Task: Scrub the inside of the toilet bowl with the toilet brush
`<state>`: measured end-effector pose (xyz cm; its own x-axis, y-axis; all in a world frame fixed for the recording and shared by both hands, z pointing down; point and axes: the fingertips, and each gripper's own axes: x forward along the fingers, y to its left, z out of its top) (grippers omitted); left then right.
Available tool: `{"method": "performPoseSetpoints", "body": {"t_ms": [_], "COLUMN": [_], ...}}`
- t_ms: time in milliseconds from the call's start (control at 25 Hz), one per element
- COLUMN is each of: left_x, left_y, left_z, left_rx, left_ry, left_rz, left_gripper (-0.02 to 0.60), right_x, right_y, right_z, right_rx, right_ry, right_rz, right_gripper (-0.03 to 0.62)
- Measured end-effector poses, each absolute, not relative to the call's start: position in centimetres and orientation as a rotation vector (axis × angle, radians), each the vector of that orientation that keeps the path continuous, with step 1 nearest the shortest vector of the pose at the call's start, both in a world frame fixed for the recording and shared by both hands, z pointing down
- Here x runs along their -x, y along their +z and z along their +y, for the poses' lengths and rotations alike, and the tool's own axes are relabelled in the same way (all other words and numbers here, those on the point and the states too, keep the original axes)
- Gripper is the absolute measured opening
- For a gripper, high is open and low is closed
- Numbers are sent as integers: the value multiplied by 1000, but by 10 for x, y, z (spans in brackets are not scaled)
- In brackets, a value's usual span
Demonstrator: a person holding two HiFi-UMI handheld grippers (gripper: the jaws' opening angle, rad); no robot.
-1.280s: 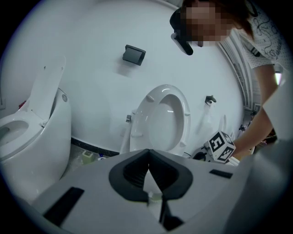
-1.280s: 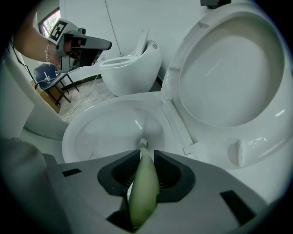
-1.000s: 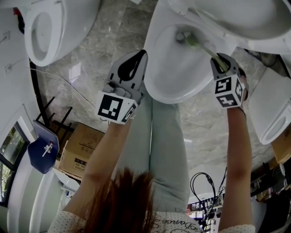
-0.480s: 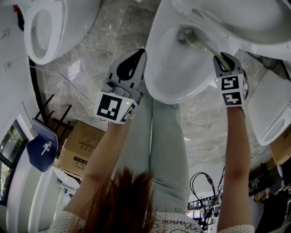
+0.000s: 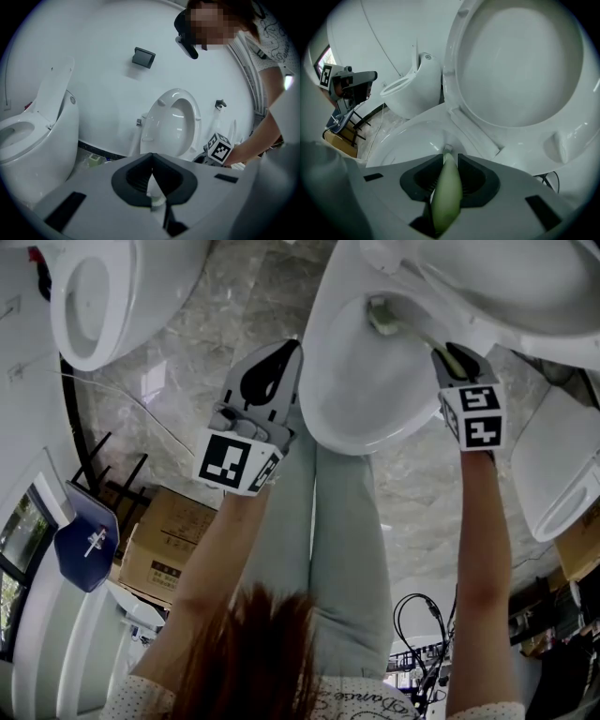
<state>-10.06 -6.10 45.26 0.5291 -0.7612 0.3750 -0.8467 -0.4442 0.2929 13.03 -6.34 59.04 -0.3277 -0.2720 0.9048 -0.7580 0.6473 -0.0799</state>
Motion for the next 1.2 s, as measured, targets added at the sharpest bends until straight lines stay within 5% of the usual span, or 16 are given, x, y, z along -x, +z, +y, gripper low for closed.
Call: {"method": "performPoseSetpoints", "body": {"t_ms": [1200], "left_x": [88], "left_y": [450], "left_z": [-47], "left_rx": [-2345], "left_ry": [261], "left_rz": [-1283], "left_gripper": [2], "right_x": [-132], "right_y": [585], "right_z": [-7], "right_rx": [-998], "right_ry": [990], "right_rz": [-1931], "right_gripper": [109]}}
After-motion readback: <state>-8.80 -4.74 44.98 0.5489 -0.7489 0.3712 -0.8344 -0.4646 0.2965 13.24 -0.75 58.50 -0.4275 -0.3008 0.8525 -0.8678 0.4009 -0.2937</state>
